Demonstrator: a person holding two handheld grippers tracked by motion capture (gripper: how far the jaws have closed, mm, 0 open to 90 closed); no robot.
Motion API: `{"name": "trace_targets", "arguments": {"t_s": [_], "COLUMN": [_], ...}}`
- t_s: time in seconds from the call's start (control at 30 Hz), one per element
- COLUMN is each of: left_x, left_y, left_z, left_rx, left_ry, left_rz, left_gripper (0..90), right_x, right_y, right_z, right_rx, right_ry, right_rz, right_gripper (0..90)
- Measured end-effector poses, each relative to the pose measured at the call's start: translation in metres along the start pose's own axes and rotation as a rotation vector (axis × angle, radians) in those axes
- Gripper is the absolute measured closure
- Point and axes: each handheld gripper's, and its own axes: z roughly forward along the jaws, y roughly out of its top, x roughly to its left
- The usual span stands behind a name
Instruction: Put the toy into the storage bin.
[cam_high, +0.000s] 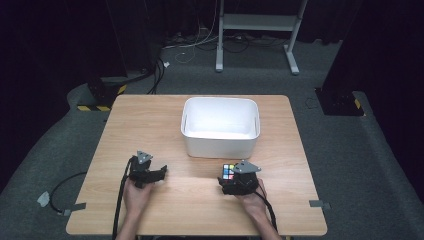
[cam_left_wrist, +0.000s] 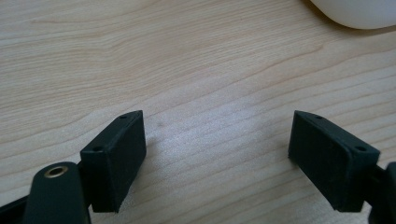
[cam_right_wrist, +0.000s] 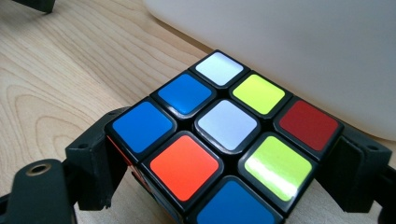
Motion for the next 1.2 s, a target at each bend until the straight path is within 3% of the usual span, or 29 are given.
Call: {"name": "trace_targets", "arguments": {"t_s": [0.2, 1.2], "left_x": [0.000, 0.000], "left_y": [0.000, 0.000], "left_z": [0.000, 0.000], "left_rx": [0.000, 0.001], "left_ry": [0.000, -0.001], "left_rz": [0.000, 0.003], "left_gripper": [19.1, 19.1], "right_x": [-0.002, -0.004], "right_y": [0.000, 0.008], "right_z": [-0.002, -0.026], "right_rx": [0.002, -0.022], "right_ry": [0.003, 0.049], "right_rz": [0.013, -0.018], "right_gripper": [13.7, 13.9]}}
